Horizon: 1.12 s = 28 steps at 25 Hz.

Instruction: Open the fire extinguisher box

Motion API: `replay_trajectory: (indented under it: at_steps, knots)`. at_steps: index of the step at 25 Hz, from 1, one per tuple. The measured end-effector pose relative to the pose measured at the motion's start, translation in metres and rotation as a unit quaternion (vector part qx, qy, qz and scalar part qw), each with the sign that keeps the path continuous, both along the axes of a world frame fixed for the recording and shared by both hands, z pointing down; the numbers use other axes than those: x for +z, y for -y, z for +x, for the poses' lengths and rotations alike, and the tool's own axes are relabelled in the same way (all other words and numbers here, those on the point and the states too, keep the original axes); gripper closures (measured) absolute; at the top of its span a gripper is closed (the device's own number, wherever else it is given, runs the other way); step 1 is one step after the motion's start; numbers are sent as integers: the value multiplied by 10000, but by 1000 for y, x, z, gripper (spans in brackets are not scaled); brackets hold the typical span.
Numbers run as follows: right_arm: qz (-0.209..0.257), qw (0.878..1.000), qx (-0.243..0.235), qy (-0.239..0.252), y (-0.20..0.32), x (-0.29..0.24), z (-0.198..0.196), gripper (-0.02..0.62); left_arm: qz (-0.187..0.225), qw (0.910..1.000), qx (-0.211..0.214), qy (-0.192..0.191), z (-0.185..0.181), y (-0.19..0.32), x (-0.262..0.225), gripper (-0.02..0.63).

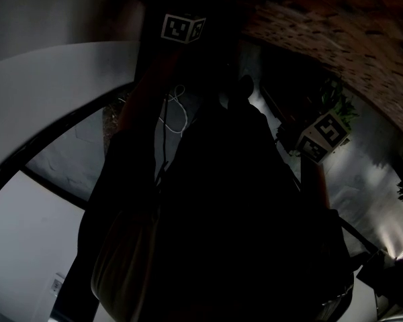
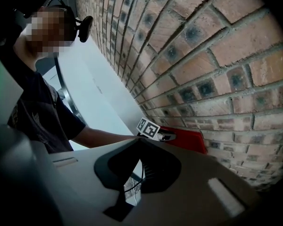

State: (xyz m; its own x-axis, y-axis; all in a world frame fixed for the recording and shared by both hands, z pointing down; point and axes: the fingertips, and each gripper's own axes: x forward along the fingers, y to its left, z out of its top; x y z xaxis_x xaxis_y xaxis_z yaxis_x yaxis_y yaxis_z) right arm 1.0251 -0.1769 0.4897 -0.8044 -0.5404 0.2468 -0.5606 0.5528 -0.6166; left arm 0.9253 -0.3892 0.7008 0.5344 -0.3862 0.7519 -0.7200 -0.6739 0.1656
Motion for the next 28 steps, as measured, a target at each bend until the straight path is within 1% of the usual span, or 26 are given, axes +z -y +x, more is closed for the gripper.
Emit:
replay_trajectory:
  at_steps: [4, 12, 20, 25, 28]
  knots:
    - [-11, 10000, -9, -66, -1, 1, -3, 595, -205, 9997, -127, -25, 3, 3, 4, 471]
    - [-12, 9999, 86, -91, -6, -1, 0, 595, -99, 9997, -178, -109, 1, -2, -5, 471]
    - [43, 10000, -22, -41, -11, -1, -10, 595, -70, 9999, -92, -110, -6, -13, -11, 471]
    - [146, 9998, -16, -119, -9, 0, -10, 595, 39, 9994, -38, -339, -2, -20, -28, 471]
    - [133, 9998, -48, -120, -7, 0, -14, 595, 160, 9979, -19, -631, 6, -21, -51, 471]
